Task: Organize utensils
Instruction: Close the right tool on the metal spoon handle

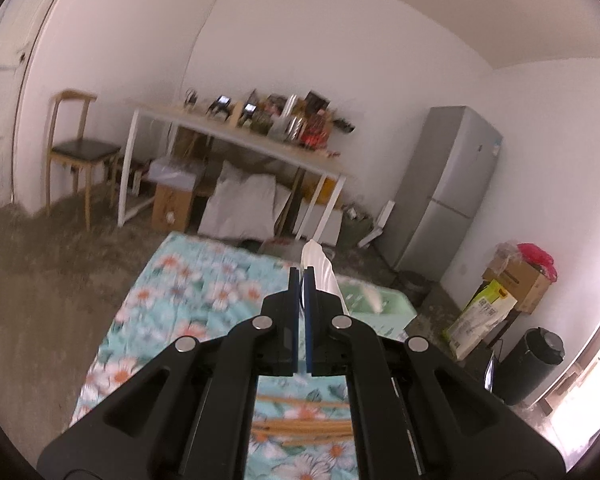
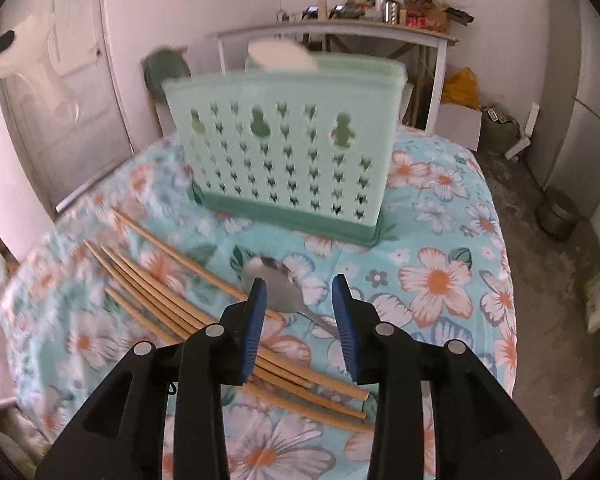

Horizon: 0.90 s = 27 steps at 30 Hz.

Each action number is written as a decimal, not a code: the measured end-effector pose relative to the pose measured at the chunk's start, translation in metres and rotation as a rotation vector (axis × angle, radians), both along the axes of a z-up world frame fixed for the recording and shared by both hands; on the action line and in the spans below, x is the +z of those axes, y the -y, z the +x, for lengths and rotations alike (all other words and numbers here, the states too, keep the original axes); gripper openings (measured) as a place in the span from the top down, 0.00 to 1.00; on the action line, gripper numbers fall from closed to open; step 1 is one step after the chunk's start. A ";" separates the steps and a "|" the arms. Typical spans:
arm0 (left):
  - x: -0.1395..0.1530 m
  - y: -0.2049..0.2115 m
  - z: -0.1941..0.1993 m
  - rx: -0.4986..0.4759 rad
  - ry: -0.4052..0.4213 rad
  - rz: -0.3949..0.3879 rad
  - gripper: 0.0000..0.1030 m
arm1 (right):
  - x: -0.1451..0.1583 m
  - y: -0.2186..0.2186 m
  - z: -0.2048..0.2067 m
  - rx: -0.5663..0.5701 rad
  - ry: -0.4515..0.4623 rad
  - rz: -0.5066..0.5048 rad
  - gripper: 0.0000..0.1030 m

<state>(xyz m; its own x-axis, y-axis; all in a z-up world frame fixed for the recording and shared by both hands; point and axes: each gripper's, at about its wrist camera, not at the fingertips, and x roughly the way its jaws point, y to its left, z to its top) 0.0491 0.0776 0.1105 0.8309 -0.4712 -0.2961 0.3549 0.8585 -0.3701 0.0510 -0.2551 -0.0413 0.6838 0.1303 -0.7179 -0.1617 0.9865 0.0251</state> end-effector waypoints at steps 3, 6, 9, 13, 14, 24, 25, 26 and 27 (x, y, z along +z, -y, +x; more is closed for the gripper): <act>-0.016 -0.007 0.009 0.007 -0.034 -0.007 0.99 | -0.009 -0.002 0.015 -0.009 -0.028 -0.036 0.67; -0.026 -0.012 0.014 0.010 -0.045 -0.001 0.99 | -0.023 -0.005 0.034 -0.017 -0.090 -0.074 0.67; -0.032 -0.016 0.017 0.012 -0.049 0.001 0.99 | -0.032 -0.013 0.039 -0.006 -0.113 -0.121 0.67; -0.042 -0.019 0.020 0.013 -0.069 -0.015 0.99 | -0.031 -0.026 0.031 0.030 -0.135 -0.154 0.67; -0.044 -0.021 0.021 0.012 -0.072 -0.019 0.99 | -0.031 -0.028 0.028 0.036 -0.139 -0.164 0.67; -0.058 -0.036 0.029 0.007 -0.095 -0.061 0.99 | -0.031 -0.051 0.019 0.070 -0.164 -0.233 0.67; -0.058 -0.036 0.029 0.008 -0.096 -0.062 0.99 | -0.030 -0.054 0.021 0.076 -0.165 -0.245 0.67; -0.059 -0.036 0.029 0.008 -0.097 -0.063 0.99 | -0.030 -0.057 0.023 0.083 -0.165 -0.253 0.67; -0.058 -0.035 0.028 0.008 -0.096 -0.062 0.99 | -0.029 -0.063 0.026 0.092 -0.164 -0.262 0.67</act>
